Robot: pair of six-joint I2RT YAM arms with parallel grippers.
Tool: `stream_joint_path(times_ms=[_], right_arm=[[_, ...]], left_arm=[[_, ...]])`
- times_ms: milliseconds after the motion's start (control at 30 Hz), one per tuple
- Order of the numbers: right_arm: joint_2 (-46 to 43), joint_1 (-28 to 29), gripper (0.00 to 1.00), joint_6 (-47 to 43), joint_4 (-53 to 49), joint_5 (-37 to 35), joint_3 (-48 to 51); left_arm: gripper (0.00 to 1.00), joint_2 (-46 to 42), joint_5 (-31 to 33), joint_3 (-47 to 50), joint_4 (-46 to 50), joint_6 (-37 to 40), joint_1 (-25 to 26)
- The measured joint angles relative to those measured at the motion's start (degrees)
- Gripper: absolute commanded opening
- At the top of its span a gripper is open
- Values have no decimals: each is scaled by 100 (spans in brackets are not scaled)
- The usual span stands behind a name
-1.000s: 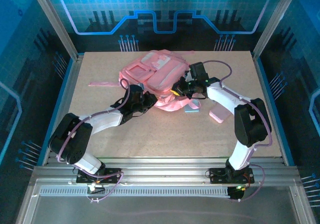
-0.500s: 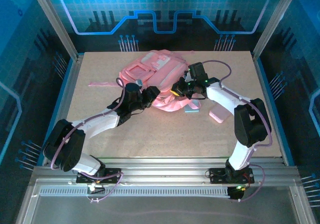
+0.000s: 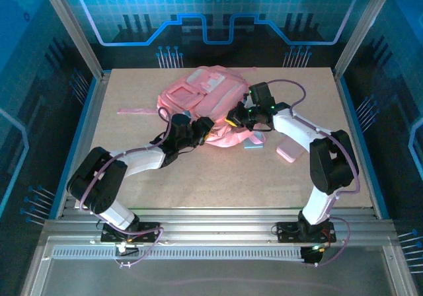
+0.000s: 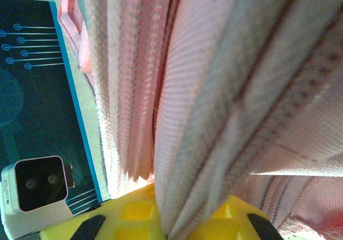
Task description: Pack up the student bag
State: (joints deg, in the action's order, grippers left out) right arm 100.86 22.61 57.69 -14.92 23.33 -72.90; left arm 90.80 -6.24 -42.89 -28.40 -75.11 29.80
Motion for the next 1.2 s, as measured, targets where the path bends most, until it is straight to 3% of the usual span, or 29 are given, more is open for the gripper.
stream_joint_path(times_ms=[833,1000,1200], right_arm=[[-87,-7,0,212,417,114,199],[-90,-7,0,205,428,177,199],[-90,-7,0,153,446,278,199]], left_arm=[[44,-153,413,208,310,61,24],[46,-581,476,155,782,693,-9],[56,-933,295,26,1141,2114,-282]])
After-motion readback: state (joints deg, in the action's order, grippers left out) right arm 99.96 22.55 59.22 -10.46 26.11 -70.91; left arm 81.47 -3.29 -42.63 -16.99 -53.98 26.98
